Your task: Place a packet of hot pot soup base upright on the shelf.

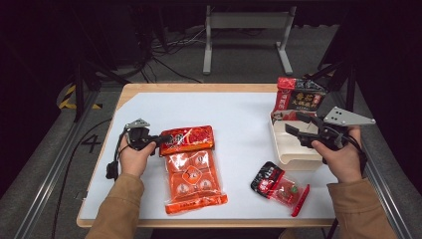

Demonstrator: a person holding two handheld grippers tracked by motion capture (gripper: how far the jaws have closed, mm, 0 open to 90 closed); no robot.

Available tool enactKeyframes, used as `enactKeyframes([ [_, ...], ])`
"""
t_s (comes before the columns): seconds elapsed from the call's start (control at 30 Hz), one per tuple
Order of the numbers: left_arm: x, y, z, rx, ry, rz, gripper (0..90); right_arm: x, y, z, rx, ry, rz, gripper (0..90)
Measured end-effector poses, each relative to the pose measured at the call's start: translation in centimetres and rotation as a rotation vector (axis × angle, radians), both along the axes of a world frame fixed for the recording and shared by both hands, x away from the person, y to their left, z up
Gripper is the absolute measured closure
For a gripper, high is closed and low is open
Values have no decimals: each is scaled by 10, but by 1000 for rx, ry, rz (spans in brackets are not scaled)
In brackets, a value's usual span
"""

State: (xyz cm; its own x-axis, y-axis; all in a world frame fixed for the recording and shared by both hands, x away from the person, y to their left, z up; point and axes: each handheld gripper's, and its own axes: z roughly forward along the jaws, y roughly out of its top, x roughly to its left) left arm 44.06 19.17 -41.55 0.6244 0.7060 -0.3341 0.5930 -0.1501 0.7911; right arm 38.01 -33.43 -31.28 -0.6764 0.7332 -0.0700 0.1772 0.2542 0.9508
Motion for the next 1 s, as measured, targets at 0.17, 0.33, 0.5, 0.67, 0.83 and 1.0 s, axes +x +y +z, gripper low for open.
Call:
enactKeyframes([
  [0.17,-8,-2,16,-13,-46,-7,899,0,0,0,1,0,3,413],
  [0.33,-16,-4,34,-21,-88,-25,899,-1,1,1,4,3,1,418],
  [0.5,-25,-8,54,-28,-115,-45,899,-1,1,2,5,-1,5,423],
  [0.67,-35,-13,71,-34,-155,-76,900,-2,2,2,7,2,6,426],
  [0.83,-44,-18,87,-38,-196,-109,899,-2,2,2,15,4,12,426],
  [1.0,-53,-26,103,-44,-251,-143,900,-2,4,2,20,14,23,433],
])
